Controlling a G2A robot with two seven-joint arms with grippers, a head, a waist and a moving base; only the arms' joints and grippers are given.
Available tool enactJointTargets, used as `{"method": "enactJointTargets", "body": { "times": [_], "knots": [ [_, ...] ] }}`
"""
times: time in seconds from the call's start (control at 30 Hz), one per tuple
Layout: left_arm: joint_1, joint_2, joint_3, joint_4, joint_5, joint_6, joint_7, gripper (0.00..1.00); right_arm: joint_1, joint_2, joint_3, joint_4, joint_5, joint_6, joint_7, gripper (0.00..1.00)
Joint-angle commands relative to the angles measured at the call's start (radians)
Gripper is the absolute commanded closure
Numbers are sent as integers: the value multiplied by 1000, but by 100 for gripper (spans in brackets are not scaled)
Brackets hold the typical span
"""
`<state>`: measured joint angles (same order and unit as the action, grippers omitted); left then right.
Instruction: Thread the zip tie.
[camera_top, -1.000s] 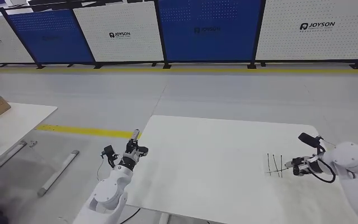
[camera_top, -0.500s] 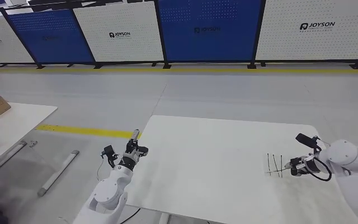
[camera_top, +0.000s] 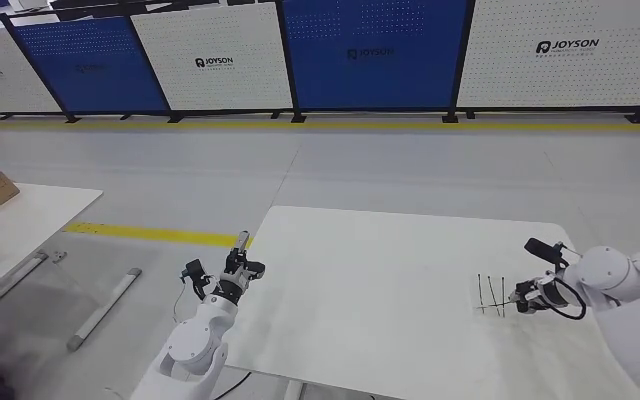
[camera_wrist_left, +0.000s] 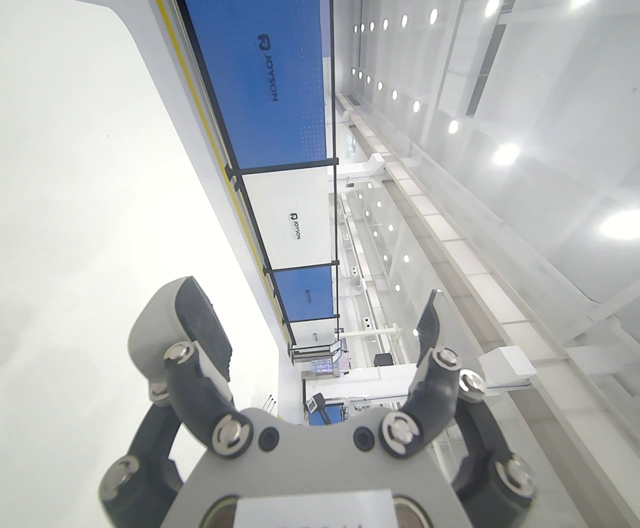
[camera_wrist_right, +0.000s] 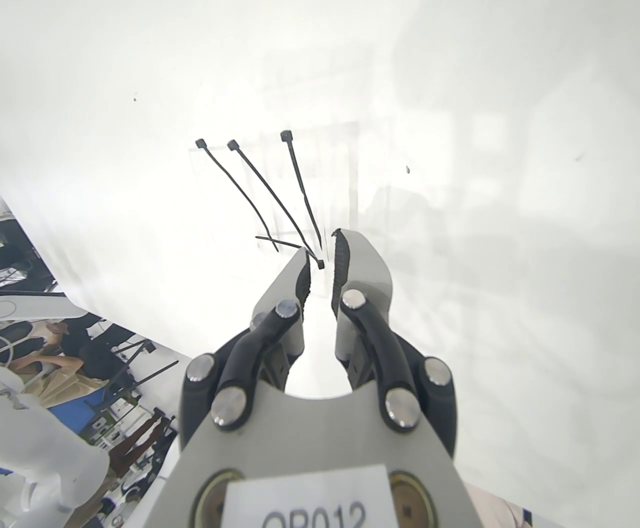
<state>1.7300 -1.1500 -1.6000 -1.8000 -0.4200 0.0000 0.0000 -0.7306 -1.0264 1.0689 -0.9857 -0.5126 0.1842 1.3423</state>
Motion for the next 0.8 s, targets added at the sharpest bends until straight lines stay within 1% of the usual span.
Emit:
{"method": "enactJointTargets", "body": {
  "times": [0.0,0.07,0.13,0.17,0.2,0.23,0.5,0.77],
  "knots": [
    [0,0,0,0,0,0,0,0,5,-1,-5,7,-1,1,-1,83],
    [0,0,0,0,0,0,0,0,9,-3,-9,12,-4,5,-2,84],
    [0,0,0,0,0,0,0,0,12,-4,-13,16,-3,6,-4,93],
    [0,0,0,0,0,0,0,0,14,-4,-13,17,-3,6,-5,95],
    [0,0,0,0,0,0,0,0,15,-4,-14,18,-4,5,-6,99],
    [0,0,0,0,0,0,0,0,16,-4,-15,18,-6,6,-7,100],
    [0,0,0,0,0,0,0,0,11,2,-3,-3,-10,6,-5,100],
    [0,0,0,0,0,0,0,0,-21,20,36,-59,-9,-3,7,100]
  ]
}}
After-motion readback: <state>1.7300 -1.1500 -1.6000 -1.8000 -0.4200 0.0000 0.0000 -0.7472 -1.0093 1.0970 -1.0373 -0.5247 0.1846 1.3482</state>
